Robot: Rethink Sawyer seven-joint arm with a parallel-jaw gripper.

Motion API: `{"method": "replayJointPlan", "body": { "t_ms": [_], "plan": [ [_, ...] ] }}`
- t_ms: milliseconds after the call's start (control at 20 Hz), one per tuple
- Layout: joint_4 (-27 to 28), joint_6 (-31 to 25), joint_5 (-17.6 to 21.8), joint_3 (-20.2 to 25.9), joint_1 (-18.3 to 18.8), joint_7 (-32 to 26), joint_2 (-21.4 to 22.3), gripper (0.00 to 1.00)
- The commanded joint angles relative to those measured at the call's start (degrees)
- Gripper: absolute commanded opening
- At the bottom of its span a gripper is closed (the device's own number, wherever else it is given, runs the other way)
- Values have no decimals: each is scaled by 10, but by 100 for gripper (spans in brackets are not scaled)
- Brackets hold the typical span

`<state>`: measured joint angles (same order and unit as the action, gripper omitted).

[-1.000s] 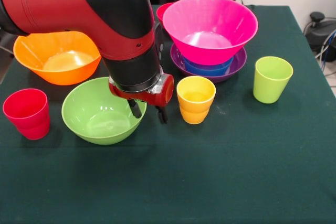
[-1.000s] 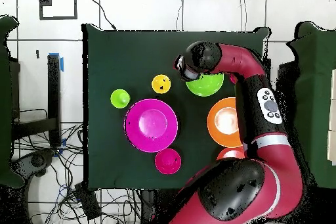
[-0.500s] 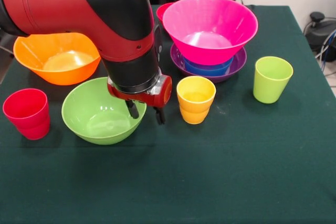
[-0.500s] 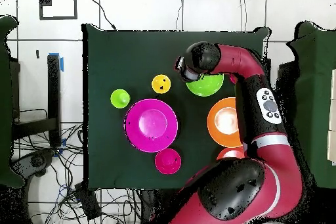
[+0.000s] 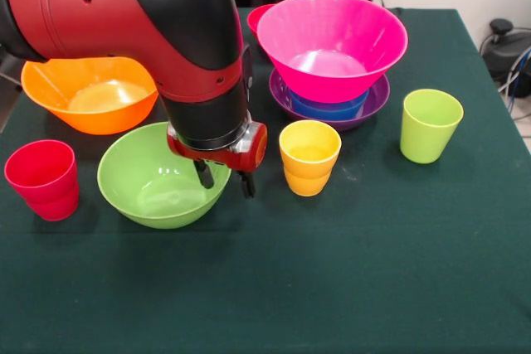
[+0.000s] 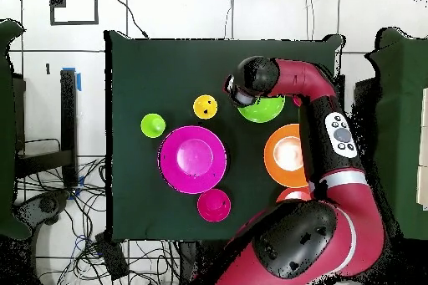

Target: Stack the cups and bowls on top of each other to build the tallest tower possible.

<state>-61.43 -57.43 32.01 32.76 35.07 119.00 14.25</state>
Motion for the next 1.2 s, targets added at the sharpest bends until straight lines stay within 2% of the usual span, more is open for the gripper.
{"method": "replayJointPlan", "body": {
  "t_ms": [50, 500, 700, 800, 1200],
  "plan": [
    [8, -5, 52, -19, -7, -160, -10, 0],
    [9, -10, 54, -24, -10, -154, -8, 0],
    [3, 6, 53, -21, -6, -152, -8, 0],
    [20, -3, 51, -13, -7, -164, -19, 0],
    [-26, 6, 37, -13, 3, -146, 8, 0]
  ]
}}
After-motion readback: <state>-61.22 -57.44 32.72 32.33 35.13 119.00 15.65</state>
